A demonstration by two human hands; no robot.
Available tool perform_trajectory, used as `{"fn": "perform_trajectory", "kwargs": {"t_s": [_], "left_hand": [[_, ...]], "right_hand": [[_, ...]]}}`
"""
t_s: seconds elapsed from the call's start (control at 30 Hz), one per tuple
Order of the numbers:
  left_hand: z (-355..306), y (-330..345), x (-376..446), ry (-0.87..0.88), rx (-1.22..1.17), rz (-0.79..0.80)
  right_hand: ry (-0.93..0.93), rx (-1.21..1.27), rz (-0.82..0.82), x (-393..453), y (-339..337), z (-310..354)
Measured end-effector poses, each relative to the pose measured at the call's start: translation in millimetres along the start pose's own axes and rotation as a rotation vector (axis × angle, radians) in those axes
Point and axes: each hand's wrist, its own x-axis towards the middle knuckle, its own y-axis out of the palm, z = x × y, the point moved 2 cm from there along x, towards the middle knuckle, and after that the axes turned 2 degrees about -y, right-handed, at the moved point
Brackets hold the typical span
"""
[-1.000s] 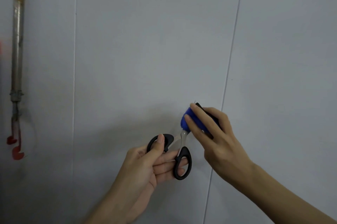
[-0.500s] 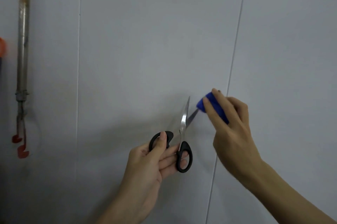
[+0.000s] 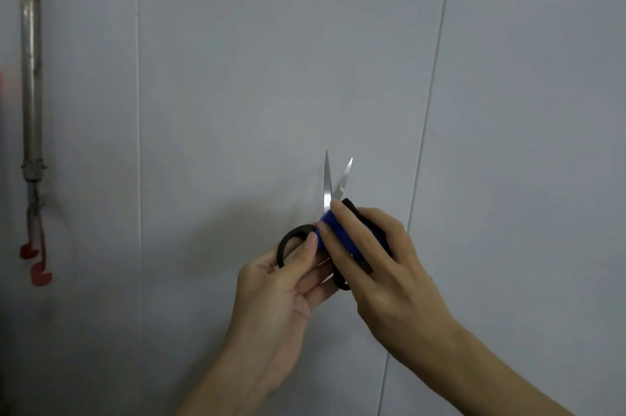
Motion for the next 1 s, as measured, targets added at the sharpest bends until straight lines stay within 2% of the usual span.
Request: {"fn": "perform_trajectory", "kwargs": {"t_s": [0.27,0.43,0.7,0.87,1.0], "left_hand": [[-9,-8,1,0.010,0.091,0.154],[-7,-5,0,0.046,0.177,0.118],[-2,-5,1,0.057,0.217,-0.065],[-3,-4,1,0.047,0.175,-0.022],[-3,-4,0,0.028,0.150,0.035]], "right_hand": [[-0.031,-0.045,-0.002,-1,0,-2],[-0.049,-0.084,-0.007,3,2,-9],[0.039,0.009,-0.053,5,-3,-9],[-0.064,-0.017,0.002,-2,1,-3],[-0.070,-0.039,0.020,-3,6,-6]]}}
